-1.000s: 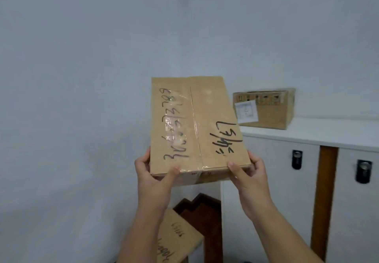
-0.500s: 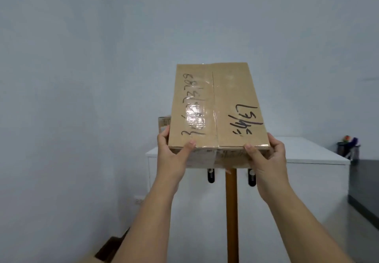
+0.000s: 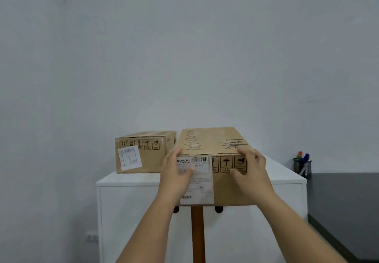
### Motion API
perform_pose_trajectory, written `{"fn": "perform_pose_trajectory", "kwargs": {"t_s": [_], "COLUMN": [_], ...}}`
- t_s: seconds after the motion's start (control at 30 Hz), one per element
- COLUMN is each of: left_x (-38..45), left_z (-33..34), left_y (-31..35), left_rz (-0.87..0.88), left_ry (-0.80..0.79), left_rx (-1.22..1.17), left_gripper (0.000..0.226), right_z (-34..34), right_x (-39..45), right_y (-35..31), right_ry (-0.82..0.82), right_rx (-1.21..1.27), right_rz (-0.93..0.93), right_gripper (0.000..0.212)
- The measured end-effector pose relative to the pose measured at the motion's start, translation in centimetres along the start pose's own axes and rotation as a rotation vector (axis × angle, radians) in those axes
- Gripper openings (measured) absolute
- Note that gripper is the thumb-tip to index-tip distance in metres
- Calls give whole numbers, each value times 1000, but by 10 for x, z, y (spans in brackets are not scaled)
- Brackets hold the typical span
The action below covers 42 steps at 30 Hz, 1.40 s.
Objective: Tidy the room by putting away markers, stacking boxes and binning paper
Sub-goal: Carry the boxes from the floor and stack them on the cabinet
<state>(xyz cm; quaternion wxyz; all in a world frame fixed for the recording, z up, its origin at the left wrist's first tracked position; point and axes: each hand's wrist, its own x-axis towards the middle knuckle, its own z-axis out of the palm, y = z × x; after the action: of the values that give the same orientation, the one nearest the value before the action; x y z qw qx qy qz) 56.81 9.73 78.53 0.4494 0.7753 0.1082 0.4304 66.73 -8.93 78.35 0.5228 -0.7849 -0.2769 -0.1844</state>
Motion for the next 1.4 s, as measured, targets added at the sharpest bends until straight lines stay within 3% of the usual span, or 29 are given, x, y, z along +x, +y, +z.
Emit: {"fn": "perform_pose_trajectory", "kwargs": {"t_s": [0.13,0.3,0.4,0.57,0.8,1.0,1.17,1.4], "left_x": [38,89,118,151,183,209,219,219], "left_z": [-4,-10,-8,-9,-10,-27,-32,-30], "left_y": [-6,-12,-20,-50,-89,-140,-160,-151], "left_rz": [42,165,141,127,39,-69,47,45], "left_ry": [19,31,-7,-28,-232,-126,49,12], "left_rx": [301,902,1073,1078,999,940,831,849], "left_gripper": [56,59,53,51,99,111,98,96], "right_z": [18,40,57,93,129,157,168,173], "right_x": [32,81,108,132,169,191,200,202], "right_y": [-1,0,5,19,37,47,51,51], "right_ry": [2,-47,-69,-59,-34,-9,1,28], "right_rx": [-196,-187,-172,-217,-134,-115,-106,-128], "right_rz": [-45,-56,-35,-46,-42,-27,-45,-47], "right_gripper": [53,52,52,55,57,57,58,59]}}
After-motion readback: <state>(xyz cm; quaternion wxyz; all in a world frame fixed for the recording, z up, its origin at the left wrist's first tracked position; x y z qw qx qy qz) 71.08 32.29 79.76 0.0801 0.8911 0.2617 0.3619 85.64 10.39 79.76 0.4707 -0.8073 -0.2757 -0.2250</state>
